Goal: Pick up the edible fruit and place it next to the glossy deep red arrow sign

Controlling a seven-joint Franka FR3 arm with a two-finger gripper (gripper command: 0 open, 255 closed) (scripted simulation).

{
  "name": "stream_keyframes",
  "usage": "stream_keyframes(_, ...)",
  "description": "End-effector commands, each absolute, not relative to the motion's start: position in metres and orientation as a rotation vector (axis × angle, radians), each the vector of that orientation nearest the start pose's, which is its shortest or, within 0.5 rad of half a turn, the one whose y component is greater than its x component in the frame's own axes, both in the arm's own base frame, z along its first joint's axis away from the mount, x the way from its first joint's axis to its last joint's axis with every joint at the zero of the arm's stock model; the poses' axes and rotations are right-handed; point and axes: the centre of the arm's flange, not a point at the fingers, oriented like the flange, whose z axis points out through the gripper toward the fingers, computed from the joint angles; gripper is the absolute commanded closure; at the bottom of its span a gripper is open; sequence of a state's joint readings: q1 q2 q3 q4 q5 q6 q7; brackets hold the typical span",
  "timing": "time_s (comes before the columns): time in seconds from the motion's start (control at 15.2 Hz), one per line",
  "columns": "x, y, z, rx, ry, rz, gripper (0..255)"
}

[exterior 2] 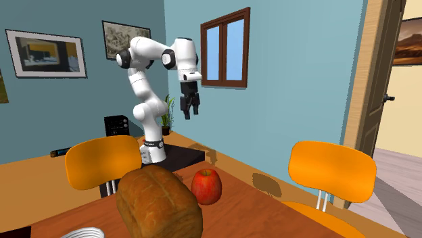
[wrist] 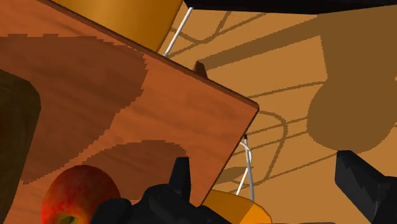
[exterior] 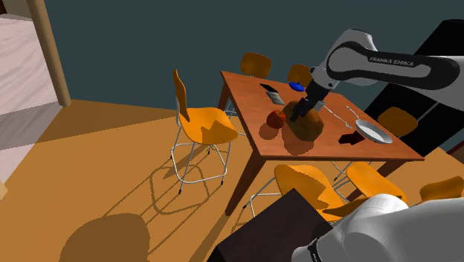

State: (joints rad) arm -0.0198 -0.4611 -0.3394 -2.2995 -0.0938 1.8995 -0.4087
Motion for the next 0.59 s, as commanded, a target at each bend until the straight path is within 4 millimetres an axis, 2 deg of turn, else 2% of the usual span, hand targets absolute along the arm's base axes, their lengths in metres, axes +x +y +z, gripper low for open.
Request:
stream_keyframes(0.0, 0.403, -0.188, 0.511, -3.096, -0.225, -0.088, 0)
stream_keyframes(0.53, 0.462, -0.27, 0.48, -3.088, -0.433, -0.072, 0)
